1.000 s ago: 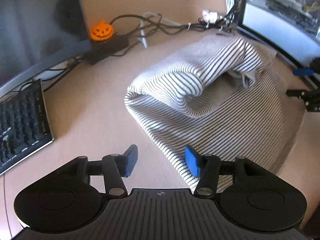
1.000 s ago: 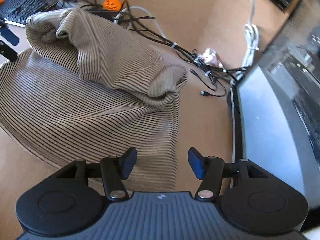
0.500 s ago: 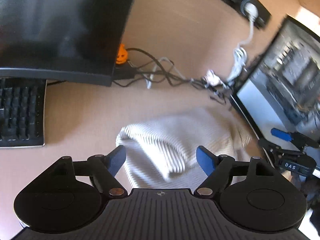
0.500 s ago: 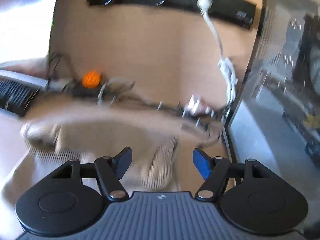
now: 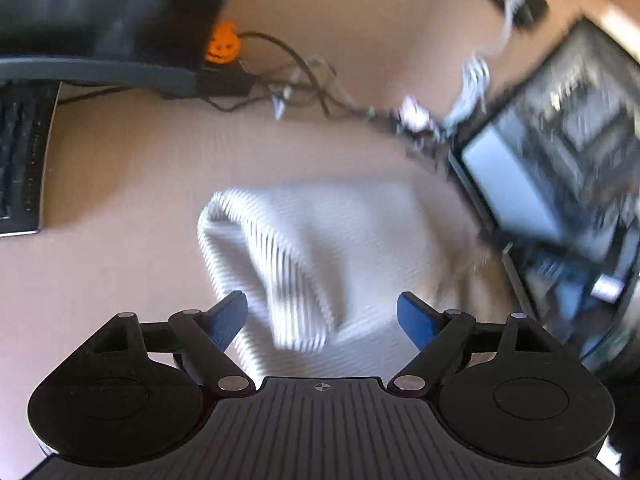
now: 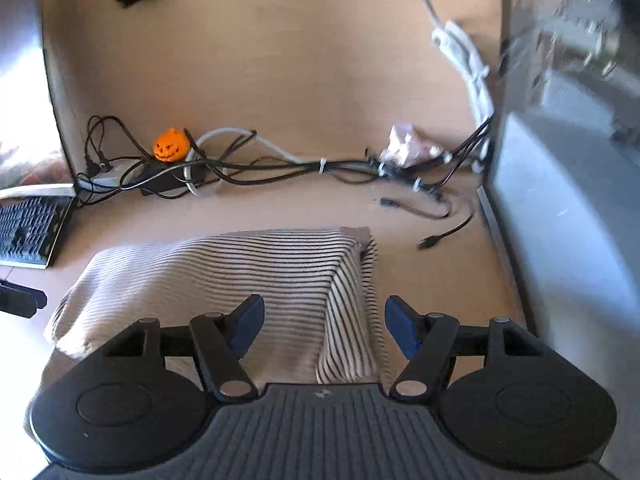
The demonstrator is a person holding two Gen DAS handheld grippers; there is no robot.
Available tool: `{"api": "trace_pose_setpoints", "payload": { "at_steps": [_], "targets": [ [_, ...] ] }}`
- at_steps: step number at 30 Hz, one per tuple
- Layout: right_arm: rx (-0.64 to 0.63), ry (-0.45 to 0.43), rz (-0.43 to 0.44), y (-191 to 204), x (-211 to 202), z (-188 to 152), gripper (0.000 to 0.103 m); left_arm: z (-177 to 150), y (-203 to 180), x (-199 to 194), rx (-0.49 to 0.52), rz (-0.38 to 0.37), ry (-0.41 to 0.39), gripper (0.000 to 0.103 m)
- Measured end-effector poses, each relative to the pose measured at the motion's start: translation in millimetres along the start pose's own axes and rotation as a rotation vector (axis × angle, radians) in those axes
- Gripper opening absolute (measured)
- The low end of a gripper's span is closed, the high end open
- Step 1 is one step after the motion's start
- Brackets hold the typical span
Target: Fold clothes
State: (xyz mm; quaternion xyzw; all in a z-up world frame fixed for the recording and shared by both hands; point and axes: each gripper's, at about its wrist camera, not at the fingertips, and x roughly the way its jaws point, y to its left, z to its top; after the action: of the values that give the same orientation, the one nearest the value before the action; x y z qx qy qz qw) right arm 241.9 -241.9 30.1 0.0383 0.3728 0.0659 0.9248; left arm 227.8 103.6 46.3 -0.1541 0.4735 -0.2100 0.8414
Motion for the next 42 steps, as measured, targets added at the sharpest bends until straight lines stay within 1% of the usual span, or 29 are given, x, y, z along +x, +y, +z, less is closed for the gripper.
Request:
{"api": "trace_pose_setpoints", "payload": {
  "at_steps": [2,3,4,5,6,7,8,9,10,11,12,14,15,18,20,22,24,25,27,28,29,30,32,34,36,38,40,42],
  "targets": [
    [0.034,0.050,0.003,-8.0,26.1,1.7,0.067,5.4,0.5,12.8,-0.030,0.024,0.001,0.086],
    [0.050,0.077,0.022,-11.1,35.7,1.2,0.067,6.4,0.4,20.1,-0.041,0.032,0.010,0.086],
    [0.067,0.094,0.050,-13.3,41.4,0.5,0.064,6.2,-0.1,27.3,-0.049,0.037,0.020,0.085],
    [0.077,0.102,0.089,-13.6,42.4,0.5,0.050,5.4,-1.1,33.3,-0.058,0.043,0.026,0.083],
    [0.056,0.099,0.091,-10.1,40.2,0.1,0.049,5.1,-2.9,37.3,-0.058,0.053,0.023,0.075],
    [0.031,0.095,0.089,-6.2,37.7,-0.3,0.044,5.1,-4.9,40.5,-0.056,0.064,0.018,0.068],
    [0.007,0.091,0.087,-2.4,35.3,-0.7,0.035,5.0,-6.9,43.7,-0.053,0.075,0.013,0.052],
    [-0.007,0.085,0.084,-1.1,32.2,1.3,0.030,5.0,-8.9,46.9,-0.051,0.086,0.008,0.040],
    [-0.020,0.078,0.081,0.0,29.1,3.5,0.020,7.3,-10.9,44.5,-0.040,0.087,-0.003,0.036],
    [-0.016,0.072,0.087,-0.8,23.4,6.4,0.018,10.6,-12.9,39.2,-0.026,0.084,-0.015,0.033],
    [-0.024,0.056,0.090,-1.1,14.3,9.0,0.018,12.9,-17.3,29.5,0.002,0.075,-0.032,0.032],
    [-0.043,0.024,0.096,-1.4,-4.7,14.0,0.017,15.0,-28.8,4.8,0.082,0.054,-0.065,0.032],
    [-0.051,0.018,0.100,-1.1,-15.2,13.5,0.017,12.9,-32.5,-5.0,0.111,0.046,-0.068,0.032],
    [-0.057,0.025,0.102,-3.7,-38.8,2.6,0.017,-0.7,-37.2,-21.2,0.150,0.019,-0.040,0.033],
    [-0.060,0.042,0.093,-3.8,-47.2,-8.3,0.017,-16.7,-36.6,-12.4,0.169,0.030,0.009,0.035],
    [-0.093,0.075,0.040,0.0,-38.3,-25.2,0.017,-33.3,-35.7,-1.6,0.189,0.046,0.062,0.036],
    [-0.123,0.112,-0.004,3.5,-25.7,-40.6,0.019,-45.5,-34.8,12.2,0.205,0.085,0.107,0.036],
    [-0.138,0.115,-0.025,5.4,-20.1,-46.5,0.024,-49.7,-34.1,15.7,0.213,0.097,0.113,0.036],
    [-0.156,0.098,-0.041,8.7,-21.9,-48.6,0.024,-53.9,-33.9,16.9,0.224,0.109,0.110,0.040],
    [-0.158,0.095,-0.042,9.3,-25.9,-47.1,0.024,-51.7,-34.7,11.6,0.233,0.110,0.096,0.041],
    [-0.167,0.090,-0.044,9.6,-29.6,-45.7,0.028,-48.5,-35.7,5.2,0.245,0.111,0.077,0.041],
    [-0.176,0.085,-0.046,9.8,-33.3,-44.4,0.030,-45.4,-36.7,-1.3,0.257,0.113,0.059,0.044],
    [-0.199,0.062,-0.065,11.4,-40.1,-41.0,0.039,-35.8,-42.1,-15.4,0.295,0.122,0.002,0.056],
    [-0.207,0.027,-0.071,14.8,-47.6,-34.9,0.044,-24.7,-47.5,-25.7,0.311,0.116,-0.053,0.058],
    [-0.202,-0.010,-0.064,18.7,-52.5,-27.5,0.048,-15.9,-50.1,-25.7,0.291,0.078,-0.073,0.064],
    [-0.194,-0.030,-0.032,22.2,-50.4,-20.9,0.053,-10.5,-51.3,-19.4,0.255,0.030,-0.067,0.067],
    [-0.193,-0.013,-0.009,27.3,-40.0,-21.0,0.054,-14.4,-52.5,-3.5,0.232,-0.009,-0.021,0.071],
    [-0.191,0.029,0.002,29.5,-24.4,-28.9,0.061,-21.2,-52.2,14.4,0.216,-0.040,0.036,0.081]
  ]
}}
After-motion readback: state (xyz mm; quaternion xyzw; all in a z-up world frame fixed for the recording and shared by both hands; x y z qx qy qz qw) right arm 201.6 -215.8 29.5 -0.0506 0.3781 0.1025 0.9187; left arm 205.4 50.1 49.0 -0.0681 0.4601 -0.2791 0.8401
